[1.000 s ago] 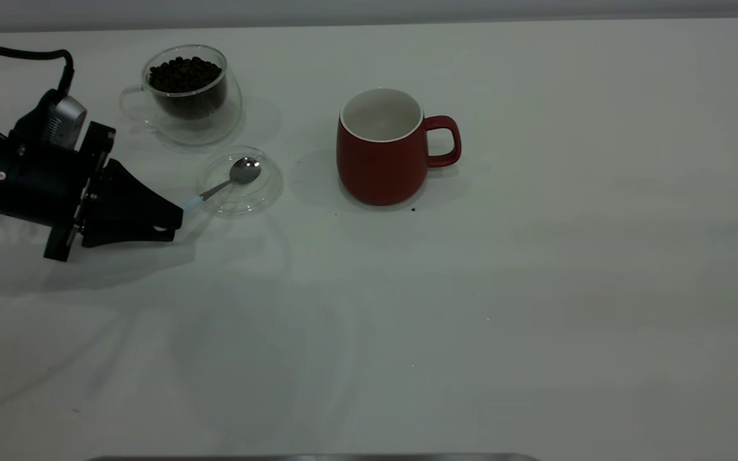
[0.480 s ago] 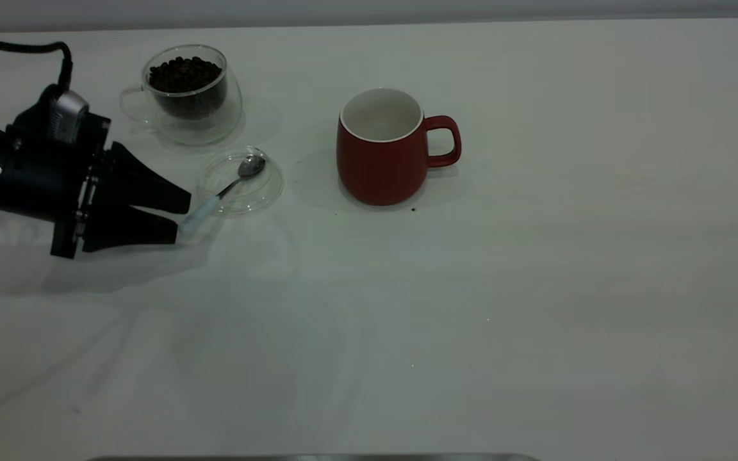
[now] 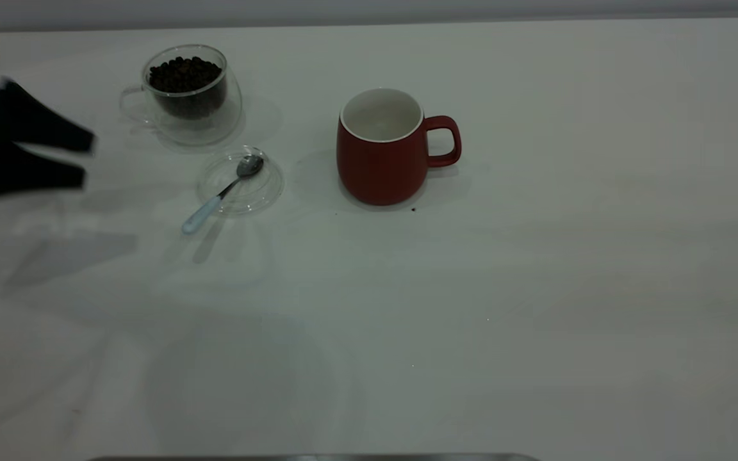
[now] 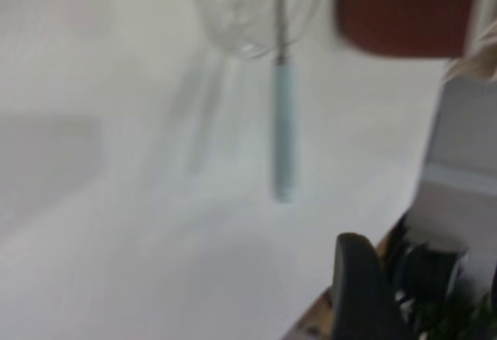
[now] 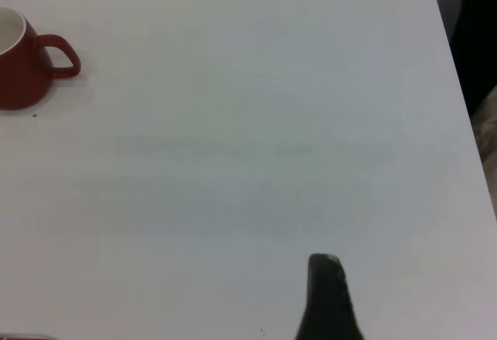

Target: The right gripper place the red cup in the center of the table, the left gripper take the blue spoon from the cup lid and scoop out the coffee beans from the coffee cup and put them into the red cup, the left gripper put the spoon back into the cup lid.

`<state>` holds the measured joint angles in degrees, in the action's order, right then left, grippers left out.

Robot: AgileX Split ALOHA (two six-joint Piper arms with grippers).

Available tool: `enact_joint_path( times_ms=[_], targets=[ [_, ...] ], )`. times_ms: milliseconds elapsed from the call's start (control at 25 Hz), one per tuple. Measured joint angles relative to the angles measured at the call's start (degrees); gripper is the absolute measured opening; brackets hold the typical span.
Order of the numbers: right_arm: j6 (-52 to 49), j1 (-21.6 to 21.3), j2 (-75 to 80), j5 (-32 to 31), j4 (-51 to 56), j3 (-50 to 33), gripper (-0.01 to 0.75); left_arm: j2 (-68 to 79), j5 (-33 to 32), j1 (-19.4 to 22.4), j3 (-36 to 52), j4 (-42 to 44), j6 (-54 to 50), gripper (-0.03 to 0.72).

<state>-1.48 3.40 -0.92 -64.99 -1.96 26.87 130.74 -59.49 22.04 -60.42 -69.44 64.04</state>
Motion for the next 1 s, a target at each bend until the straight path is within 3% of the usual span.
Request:
enact_joint_path(
  times_ms=[200, 320, 440, 560, 760, 880, 1000],
  targets=[
    [0.0, 0.0, 0.0, 0.0, 0.0, 0.0, 0.573, -13.7, -4.9, 1.2, 0.1, -6.7, -0.9, 0.456],
    [0.0, 0.0, 0.0, 0.0, 0.0, 0.0, 0.573, -25.6, -5.2, 1.2, -0.7, -6.3, -6.2, 0.452],
    [0.0, 0.0, 0.0, 0.0, 0.0, 0.0, 0.573, -37.8, -1.5, 1.2, -3.8, 5.9, -18.1, 0.426],
    [0.0, 0.0, 0.0, 0.0, 0.0, 0.0, 0.573, -48.4, 1.2, 1.2, -6.0, 24.2, -31.8, 0.396],
    [0.0, 0.0, 0.0, 0.0, 0.0, 0.0, 0.573, -59.8, -0.3, 1.0, -6.3, 49.5, -50.1, 0.39],
    [0.0, 0.0, 0.0, 0.0, 0.0, 0.0, 0.573, -62.9, -2.8, -2.0, -6.3, 55.3, -55.1, 0.388],
    [0.0, 0.0, 0.0, 0.0, 0.0, 0.0, 0.573, -65.7, -3.0, -10.0, -6.3, 55.9, -55.1, 0.388]
  ],
)
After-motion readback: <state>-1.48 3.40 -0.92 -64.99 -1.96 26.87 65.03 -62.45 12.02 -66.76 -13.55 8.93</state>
